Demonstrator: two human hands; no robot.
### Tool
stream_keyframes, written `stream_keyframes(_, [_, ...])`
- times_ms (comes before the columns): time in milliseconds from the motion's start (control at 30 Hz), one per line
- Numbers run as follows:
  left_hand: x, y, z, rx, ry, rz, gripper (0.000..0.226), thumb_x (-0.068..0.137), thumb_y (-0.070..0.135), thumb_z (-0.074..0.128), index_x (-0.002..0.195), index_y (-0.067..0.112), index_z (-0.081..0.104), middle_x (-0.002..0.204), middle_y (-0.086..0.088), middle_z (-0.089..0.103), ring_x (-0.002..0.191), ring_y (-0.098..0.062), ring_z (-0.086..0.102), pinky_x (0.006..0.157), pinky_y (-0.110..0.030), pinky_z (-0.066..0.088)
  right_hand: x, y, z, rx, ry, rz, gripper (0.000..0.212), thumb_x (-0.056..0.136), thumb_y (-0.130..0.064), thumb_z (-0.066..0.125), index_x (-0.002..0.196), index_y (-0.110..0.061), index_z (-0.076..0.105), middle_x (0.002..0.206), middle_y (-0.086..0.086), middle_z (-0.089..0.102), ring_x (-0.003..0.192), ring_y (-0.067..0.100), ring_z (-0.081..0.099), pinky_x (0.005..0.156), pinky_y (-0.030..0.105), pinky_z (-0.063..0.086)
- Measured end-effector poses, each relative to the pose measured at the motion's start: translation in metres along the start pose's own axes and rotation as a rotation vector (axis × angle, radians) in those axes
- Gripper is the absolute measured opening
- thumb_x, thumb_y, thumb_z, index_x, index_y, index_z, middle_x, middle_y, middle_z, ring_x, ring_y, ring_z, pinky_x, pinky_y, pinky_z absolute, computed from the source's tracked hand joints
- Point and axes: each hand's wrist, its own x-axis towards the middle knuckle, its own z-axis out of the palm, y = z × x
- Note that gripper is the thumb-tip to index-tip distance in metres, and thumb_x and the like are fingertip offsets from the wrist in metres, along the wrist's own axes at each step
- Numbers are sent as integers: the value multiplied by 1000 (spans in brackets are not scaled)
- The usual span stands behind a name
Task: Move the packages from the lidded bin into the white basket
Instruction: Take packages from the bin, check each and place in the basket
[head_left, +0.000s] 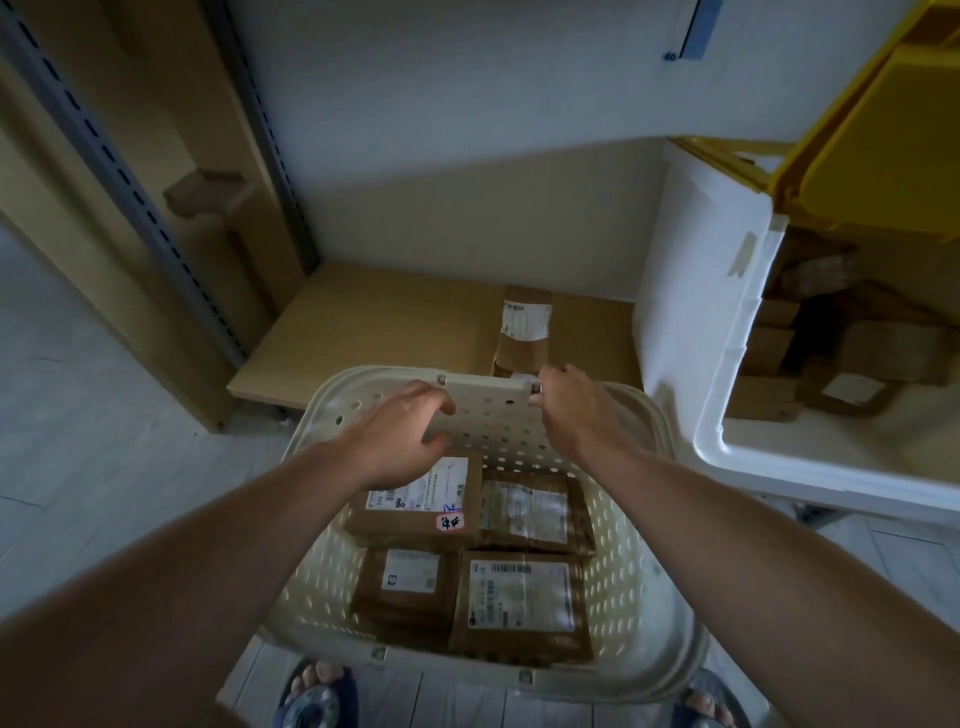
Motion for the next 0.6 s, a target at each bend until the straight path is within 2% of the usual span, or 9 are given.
stream_keyframes(67, [-2,-3,-1,-13,4,-10,42,101,28,57,141,19,51,151,1,46,134,-18,49,109,-35,42,-1,-1,1,-9,2,-1,27,101,-32,58,119,-12,60,113,9,62,97,23,65,77,34,54])
stream_keyframes(233, [-4,3,-5,-52,7,-8,43,100,25,59,142,19,50,151,1,47,128,-16,52,107,-33,44,6,-1,-6,-64,-84,22,28,101,-34,59,119,-14,60,106,4,64,91,18,62,71,28,44])
stream_keyframes(300, [-4,9,-6,-86,17,2,42,101,25,57,143,19,49,149,1,48,114,-13,53,101,-32,47,5,0,-10,-77,-110,-1,31,99,-26,62,128,-15,58,116,7,64,103,23,63,79,33,50])
stream_keyframes(367, [-4,15,-8,-103,34,26,42,102,25,54,143,19,48,147,2,48,113,-11,51,98,-30,46,0,2,-13,-69,-143,-34,44,97,-23,64,139,-19,51,135,11,57,118,29,60,92,40,51])
stream_keyframes(400, [-4,17,-10,-103,44,40,41,102,25,54,143,20,48,146,3,49,113,-10,49,95,-27,45,-4,2,-16,-52,-154,-45,49,96,-24,65,142,-21,47,140,12,52,117,30,61,93,40,52])
stream_keyframes(533, [-6,26,-17,-98,83,85,39,102,25,53,141,20,49,137,3,53,108,-11,52,80,-23,44,-19,-1,-35,7,-127,-84,61,96,-20,65,149,-26,36,149,11,39,100,27,63,76,30,52])
stream_keyframes(600, [-8,32,-22,-106,116,98,38,102,25,53,140,20,50,137,2,54,106,-11,51,80,-24,42,-29,-4,-47,34,-96,-124,66,95,-18,66,151,-27,33,150,8,36,94,22,59,69,23,46])
